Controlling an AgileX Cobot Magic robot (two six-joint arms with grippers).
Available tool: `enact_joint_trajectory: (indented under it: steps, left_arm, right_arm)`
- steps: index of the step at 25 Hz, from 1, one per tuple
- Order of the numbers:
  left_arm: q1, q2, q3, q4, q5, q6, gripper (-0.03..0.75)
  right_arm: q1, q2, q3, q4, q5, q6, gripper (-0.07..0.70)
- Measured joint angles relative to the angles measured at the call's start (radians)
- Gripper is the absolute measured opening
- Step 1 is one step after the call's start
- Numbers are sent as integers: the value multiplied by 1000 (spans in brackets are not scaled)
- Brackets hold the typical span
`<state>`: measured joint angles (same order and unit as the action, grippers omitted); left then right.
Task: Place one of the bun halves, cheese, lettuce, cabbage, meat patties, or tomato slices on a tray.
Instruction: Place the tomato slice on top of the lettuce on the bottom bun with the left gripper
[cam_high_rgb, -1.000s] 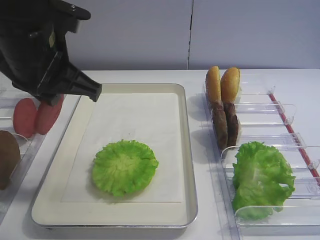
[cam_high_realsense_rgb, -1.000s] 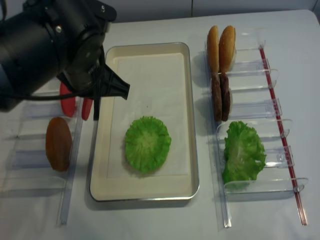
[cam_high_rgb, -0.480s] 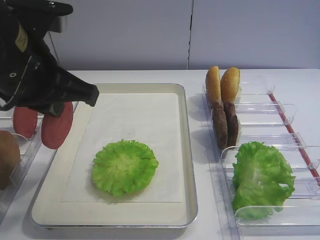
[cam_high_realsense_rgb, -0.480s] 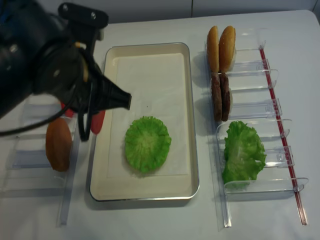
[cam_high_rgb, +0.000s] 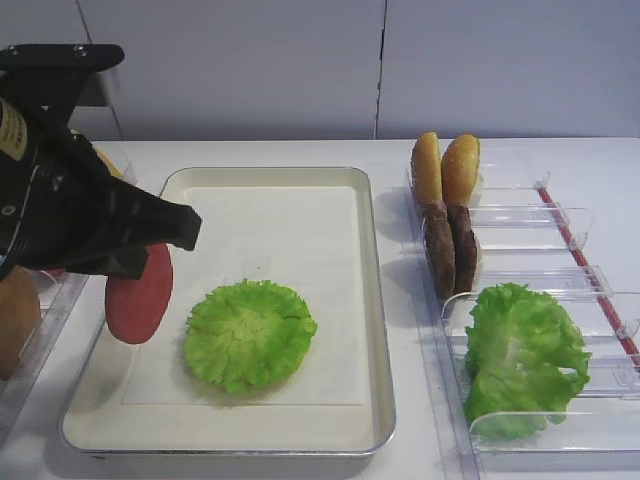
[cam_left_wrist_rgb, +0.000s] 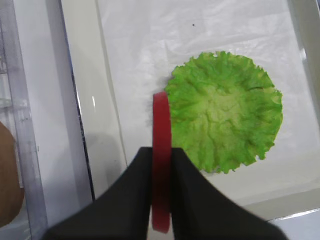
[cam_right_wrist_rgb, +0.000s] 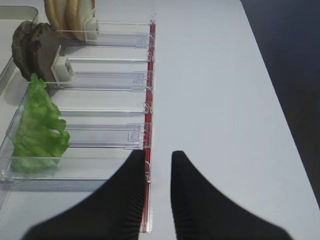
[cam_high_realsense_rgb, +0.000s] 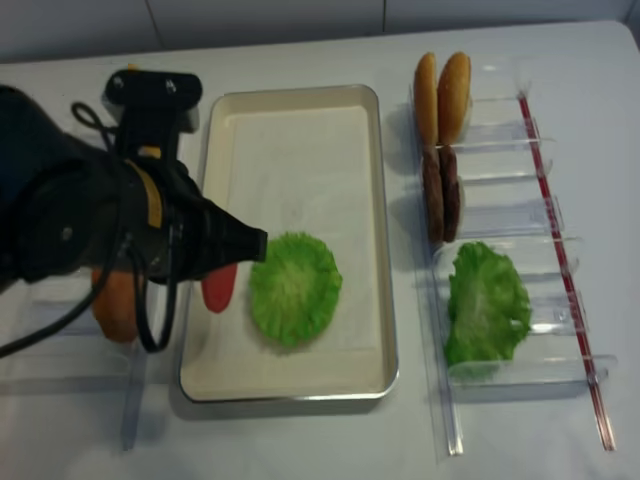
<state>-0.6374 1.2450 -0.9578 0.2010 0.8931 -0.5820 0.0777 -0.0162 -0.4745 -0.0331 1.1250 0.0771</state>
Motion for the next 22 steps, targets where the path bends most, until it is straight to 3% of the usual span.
enact_joint_trajectory:
  steps: [5, 9, 13, 16, 22]
  left_arm:
    - [0, 0, 7, -49, -30, 27, 60]
    - [0, 0, 7, -111, -88, 90, 60]
    - [35, 0, 7, -182, -95, 147, 60]
    - [125, 0, 7, -322, -95, 284, 60]
    - [300, -2, 36, -726, -100, 684, 60]
  right_arm:
    - [0, 0, 0, 0, 0, 0, 184]
    - [0, 0, 0, 0, 0, 0, 184]
    - [0, 0, 0, 0, 0, 0, 184]
    - [0, 0, 0, 0, 0, 0, 184]
    - [0, 0, 0, 0, 0, 0, 184]
